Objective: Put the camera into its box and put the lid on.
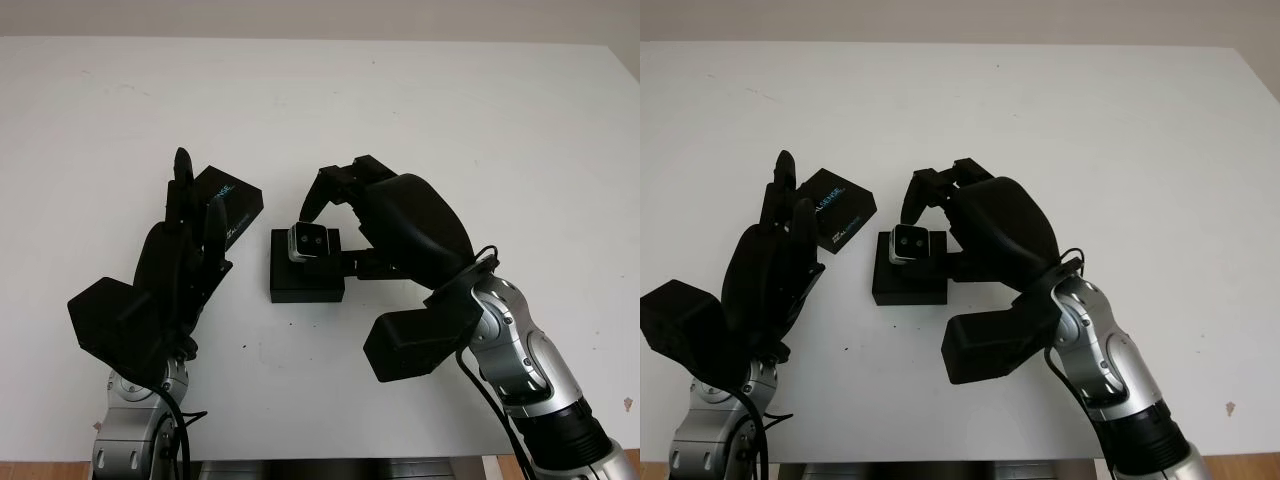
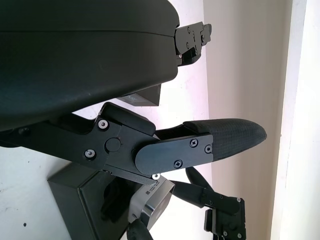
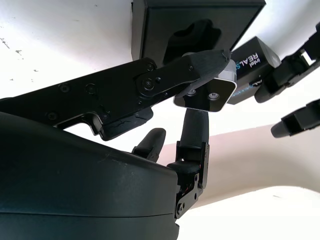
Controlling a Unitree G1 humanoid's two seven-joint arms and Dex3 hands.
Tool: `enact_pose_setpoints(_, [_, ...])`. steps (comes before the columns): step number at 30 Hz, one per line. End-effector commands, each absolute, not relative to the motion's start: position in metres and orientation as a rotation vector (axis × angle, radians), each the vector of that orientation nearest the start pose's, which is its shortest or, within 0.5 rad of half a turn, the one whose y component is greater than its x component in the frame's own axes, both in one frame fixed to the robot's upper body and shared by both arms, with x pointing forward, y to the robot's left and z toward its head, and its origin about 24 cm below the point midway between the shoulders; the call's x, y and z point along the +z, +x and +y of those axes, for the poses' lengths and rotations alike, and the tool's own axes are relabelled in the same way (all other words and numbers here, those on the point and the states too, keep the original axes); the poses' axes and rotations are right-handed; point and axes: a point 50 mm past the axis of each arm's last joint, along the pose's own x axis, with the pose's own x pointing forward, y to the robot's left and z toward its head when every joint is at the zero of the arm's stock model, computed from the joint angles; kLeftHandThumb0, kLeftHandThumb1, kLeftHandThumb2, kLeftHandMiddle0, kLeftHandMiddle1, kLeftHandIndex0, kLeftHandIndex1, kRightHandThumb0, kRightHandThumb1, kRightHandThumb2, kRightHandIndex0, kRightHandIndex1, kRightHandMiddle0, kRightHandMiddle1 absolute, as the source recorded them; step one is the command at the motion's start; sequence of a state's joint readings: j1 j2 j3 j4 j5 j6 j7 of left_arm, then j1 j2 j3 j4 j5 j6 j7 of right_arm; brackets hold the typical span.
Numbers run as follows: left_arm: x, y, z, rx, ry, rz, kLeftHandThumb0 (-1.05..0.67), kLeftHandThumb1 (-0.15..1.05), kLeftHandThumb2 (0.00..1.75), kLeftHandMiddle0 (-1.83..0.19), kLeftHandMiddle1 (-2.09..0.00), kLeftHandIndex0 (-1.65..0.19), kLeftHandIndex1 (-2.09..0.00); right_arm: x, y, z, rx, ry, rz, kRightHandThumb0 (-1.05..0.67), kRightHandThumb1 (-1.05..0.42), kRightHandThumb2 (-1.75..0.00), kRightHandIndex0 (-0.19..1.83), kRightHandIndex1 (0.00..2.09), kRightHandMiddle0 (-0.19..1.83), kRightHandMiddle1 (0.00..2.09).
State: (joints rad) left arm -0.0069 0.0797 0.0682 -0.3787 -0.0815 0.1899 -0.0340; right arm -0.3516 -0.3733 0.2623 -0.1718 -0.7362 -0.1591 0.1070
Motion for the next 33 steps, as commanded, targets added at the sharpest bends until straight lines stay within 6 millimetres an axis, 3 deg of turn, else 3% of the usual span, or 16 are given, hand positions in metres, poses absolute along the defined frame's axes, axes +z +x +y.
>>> enact_pose_setpoints(1, [0.116, 0.245, 0.17, -0.002, 0.004, -0.211, -0.83, 1.05, 0.61, 0.19, 0.0, 0.19, 0.0, 0.166, 0.279, -0.103, 0.324, -1.16, -0.693, -0.45, -1.05, -0.1, 0.22, 0.79, 0.42, 1.68])
enact_pose_setpoints(7, [0.116, 0.244, 0.17, 0.001, -0.001, -0.211, -0.82, 1.05, 0.62, 0.19, 0.0, 0.19, 0.0, 0.159, 0.28, -0.1, 0.353, -1.201, -0.66, -0.44, -1.05, -0.12, 0.25, 0.72, 0.44, 1.59])
enact_pose_setpoints(21, [0.115, 0.244, 0.169, 0.004, -0.009, -0.217, -0.81, 1.05, 0.63, 0.19, 0.0, 0.19, 0.0, 0.149, 0.283, -0.099, 0.383, -1.3, -0.617, -0.44, -1.05, -0.16, 0.28, 0.61, 0.38, 1.74])
enact_pose_setpoints(33, [0.114, 0.243, 0.169, 0.008, -0.008, -0.219, -0.81, 1.05, 0.62, 0.19, 0.0, 0.19, 0.0, 0.146, 0.284, -0.1, 0.382, -1.346, -0.594, -0.44, -1.05, -0.16, 0.29, 0.56, 0.33, 1.72])
